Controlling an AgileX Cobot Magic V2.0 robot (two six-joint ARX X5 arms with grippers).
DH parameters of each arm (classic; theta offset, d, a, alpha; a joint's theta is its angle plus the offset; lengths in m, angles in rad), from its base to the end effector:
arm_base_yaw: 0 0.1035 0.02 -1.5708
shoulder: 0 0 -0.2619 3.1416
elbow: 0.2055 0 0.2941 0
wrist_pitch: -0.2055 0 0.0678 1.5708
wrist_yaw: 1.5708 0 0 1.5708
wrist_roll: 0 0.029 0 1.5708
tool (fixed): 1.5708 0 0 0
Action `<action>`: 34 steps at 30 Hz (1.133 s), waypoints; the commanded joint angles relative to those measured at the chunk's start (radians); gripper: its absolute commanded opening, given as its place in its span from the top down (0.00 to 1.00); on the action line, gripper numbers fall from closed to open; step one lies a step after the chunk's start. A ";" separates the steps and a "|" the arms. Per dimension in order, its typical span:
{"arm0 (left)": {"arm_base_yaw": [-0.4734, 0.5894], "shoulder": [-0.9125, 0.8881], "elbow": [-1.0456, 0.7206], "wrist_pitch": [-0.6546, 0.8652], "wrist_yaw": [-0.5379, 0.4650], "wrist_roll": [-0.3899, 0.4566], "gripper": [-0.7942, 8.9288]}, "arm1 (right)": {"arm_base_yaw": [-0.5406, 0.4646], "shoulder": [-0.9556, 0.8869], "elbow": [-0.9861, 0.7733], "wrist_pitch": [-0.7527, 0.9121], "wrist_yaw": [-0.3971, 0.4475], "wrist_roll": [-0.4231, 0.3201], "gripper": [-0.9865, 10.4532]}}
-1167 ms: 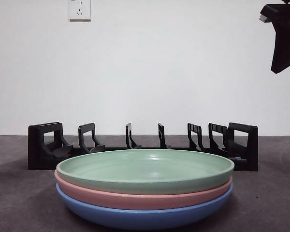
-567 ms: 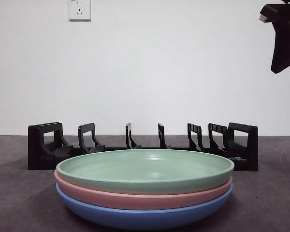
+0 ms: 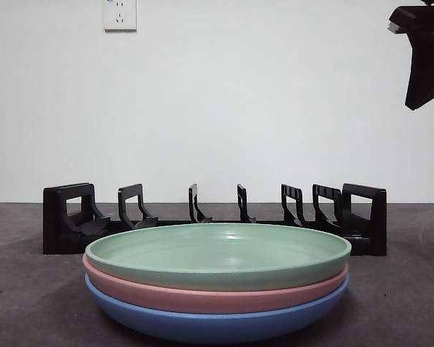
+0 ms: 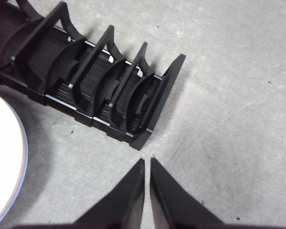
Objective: Place the plate
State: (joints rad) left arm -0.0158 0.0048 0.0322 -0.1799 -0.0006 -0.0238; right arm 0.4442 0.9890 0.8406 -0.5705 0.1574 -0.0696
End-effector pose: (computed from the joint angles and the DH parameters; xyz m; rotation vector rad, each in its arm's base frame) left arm 0.1399 -0.0022 0.1579 -0.0225 0.1527 -0.0134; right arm 0.2207 0.1000 0.2756 -0.2801 0.6799 0.2985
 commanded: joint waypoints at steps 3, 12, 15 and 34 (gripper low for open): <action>0.001 -0.002 -0.019 -0.009 0.002 -0.044 0.91 | 0.004 0.008 0.005 0.009 0.000 0.017 0.90; 0.001 -0.002 -0.018 -0.007 0.002 -0.044 0.91 | 0.004 0.008 0.005 0.009 0.000 0.017 0.90; 0.001 -0.002 -0.018 -0.007 0.002 -0.044 0.91 | 0.004 0.008 0.005 0.009 0.000 0.017 0.90; 0.001 -0.002 -0.018 -0.007 0.002 -0.044 0.91 | -0.323 -0.763 -0.695 0.540 0.049 0.033 0.90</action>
State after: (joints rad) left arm -0.0158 0.0044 0.0322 -0.1818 -0.0002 -0.0673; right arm 0.1242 0.2520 0.1631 -0.0437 0.2081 -0.0616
